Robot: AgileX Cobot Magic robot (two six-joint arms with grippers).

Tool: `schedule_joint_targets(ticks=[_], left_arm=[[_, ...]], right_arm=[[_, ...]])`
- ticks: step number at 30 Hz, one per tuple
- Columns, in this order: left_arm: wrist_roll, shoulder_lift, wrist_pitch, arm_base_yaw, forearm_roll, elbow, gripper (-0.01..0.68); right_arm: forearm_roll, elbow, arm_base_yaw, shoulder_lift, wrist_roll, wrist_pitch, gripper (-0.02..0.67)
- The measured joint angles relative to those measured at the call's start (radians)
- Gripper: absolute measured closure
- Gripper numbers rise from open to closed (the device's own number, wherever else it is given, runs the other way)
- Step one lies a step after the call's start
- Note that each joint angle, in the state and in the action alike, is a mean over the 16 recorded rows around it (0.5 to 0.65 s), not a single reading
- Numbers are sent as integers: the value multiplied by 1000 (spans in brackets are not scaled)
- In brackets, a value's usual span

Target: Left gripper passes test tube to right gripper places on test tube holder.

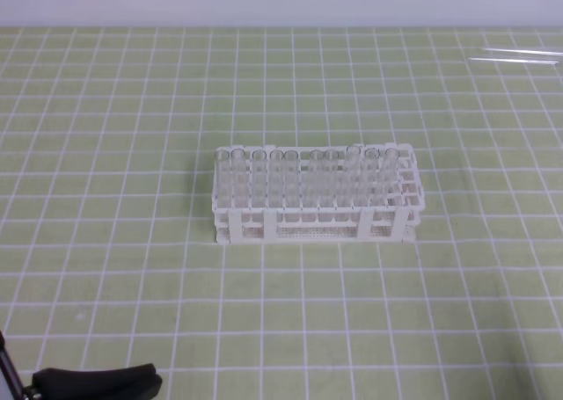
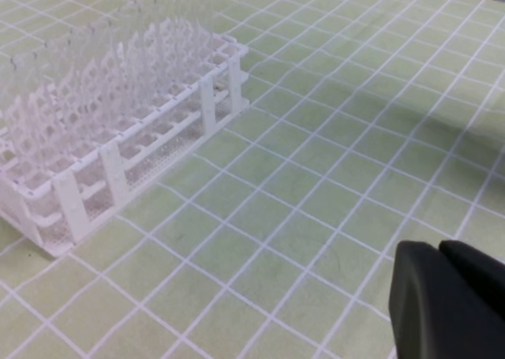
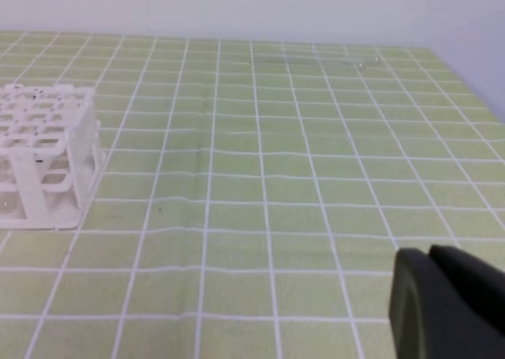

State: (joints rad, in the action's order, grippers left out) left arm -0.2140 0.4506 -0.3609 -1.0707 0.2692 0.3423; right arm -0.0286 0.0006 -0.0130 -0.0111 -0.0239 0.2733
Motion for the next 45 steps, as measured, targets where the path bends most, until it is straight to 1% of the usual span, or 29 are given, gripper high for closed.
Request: schedule_joint_targets(ticks=[25,29,32,35,38,42,45], left_arm=[[7,-1,11,0,-2,-7,673],[44,-14,38,5,-14,-27,673],[97,-32,103,26,-25,-50,673],[159,-56,184,69,-35,-79,673],[219,-86,274,137,-45,-113,673],[279,-140,390,271,-53,-153,673],[306,-193,455,396,-53,-180,673]], right_arm=[[-42,0,0,18,-1,5,664],[-42,0,0,18,-1,5,664],[-42,0,0,18,-2,5,664],[-42,0,0,18,-2,5,664],[-42,0,0,18,-3,5,664],[-42,0,0,18,-4,5,664],[-42,0,0,18,-4,5,664]])
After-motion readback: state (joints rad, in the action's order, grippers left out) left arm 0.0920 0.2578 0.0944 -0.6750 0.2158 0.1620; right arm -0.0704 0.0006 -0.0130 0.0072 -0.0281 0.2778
